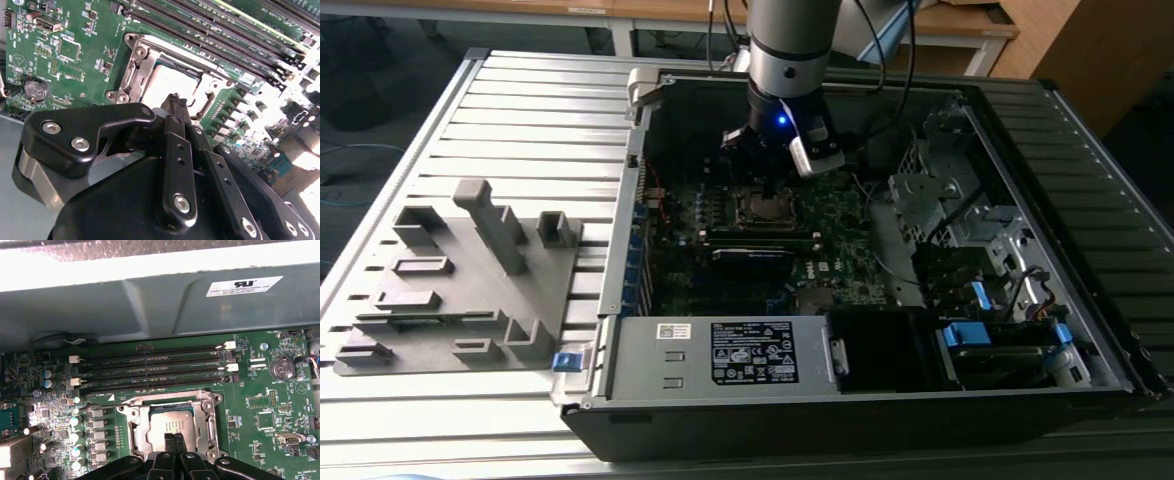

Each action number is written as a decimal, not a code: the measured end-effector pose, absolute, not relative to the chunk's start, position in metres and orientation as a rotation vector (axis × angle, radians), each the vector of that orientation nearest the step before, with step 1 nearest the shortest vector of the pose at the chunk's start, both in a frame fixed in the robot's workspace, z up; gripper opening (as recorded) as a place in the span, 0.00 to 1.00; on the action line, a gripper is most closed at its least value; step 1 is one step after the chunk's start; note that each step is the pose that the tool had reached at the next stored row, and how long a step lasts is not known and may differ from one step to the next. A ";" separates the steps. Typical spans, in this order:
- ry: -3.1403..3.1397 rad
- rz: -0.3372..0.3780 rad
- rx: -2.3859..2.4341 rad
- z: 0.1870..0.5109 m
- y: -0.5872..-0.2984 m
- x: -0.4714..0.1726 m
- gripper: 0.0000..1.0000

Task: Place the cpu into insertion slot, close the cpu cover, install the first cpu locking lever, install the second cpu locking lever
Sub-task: 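Close the cpu cover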

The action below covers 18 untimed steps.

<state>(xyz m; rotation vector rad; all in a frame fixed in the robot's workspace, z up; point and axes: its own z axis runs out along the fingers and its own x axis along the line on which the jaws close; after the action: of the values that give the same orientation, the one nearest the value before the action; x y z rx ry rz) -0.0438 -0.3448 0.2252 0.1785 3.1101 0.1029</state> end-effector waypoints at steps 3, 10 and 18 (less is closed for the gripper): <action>3.110 0.102 0.178 0.227 -0.345 -0.044 0.11; 3.110 0.103 0.178 0.228 -0.345 -0.044 0.11; 3.110 0.103 0.178 0.229 -0.345 -0.044 0.11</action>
<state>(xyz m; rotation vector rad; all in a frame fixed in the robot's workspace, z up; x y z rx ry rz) -0.0438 -0.3448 0.2291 0.1783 3.1100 0.1031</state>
